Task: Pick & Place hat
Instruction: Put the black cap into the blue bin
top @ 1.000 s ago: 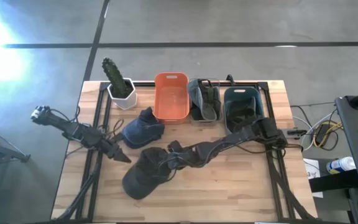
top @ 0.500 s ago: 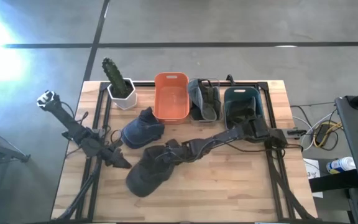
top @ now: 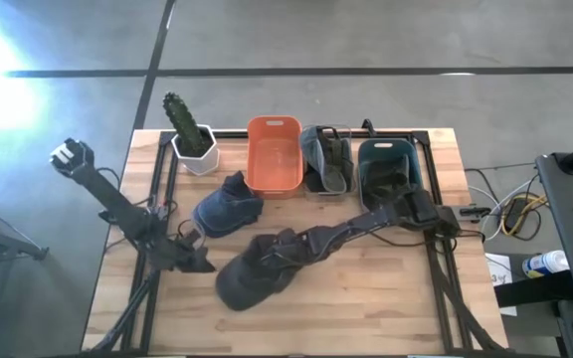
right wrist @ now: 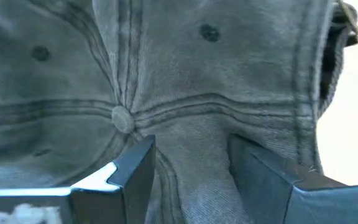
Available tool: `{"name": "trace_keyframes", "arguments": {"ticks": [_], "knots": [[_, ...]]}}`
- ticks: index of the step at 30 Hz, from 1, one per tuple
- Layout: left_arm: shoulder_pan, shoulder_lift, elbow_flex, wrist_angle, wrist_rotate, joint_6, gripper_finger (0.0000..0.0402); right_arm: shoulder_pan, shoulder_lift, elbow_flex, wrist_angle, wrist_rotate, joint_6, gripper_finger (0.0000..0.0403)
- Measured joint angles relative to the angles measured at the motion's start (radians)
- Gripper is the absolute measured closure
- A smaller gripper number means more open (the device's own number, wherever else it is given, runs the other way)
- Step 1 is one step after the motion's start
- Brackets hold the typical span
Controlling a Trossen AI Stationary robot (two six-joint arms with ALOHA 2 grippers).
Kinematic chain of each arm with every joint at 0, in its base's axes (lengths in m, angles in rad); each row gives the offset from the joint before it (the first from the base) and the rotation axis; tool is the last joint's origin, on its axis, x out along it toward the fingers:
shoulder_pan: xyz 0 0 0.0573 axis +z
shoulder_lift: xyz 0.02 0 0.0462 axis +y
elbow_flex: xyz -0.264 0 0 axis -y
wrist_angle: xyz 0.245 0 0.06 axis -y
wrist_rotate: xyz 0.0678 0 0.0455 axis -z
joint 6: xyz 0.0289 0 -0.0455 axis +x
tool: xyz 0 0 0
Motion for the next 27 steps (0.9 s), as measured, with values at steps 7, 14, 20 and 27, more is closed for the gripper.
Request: {"name": "trace_keyframes", "arguments": {"ticks": [7, 14, 20, 27], "knots": [[-0.002, 0.198, 0.108, 0.003, 0.041, -0.018, 0.0227, 0.029, 0.0, -0.003, -0.056, 0.011, -0.001, 0.02], [-0.004, 0.41, 0.197, 0.003, 0.091, -0.034, 0.0227, 0.032, 0.0, -0.004, -0.052, 0.01, -0.025, 0.02], [-0.004, 0.544, 0.249, 0.059, 0.042, -0.1, 0.0227, 0.038, 0.0, -0.005, -0.048, 0.01, -0.041, 0.02], [-0.004, 0.623, 0.25, 0.274, -0.145, -0.099, 0.0227, 0.043, 0.001, -0.007, -0.008, 0.002, -0.069, 0.02]]}}
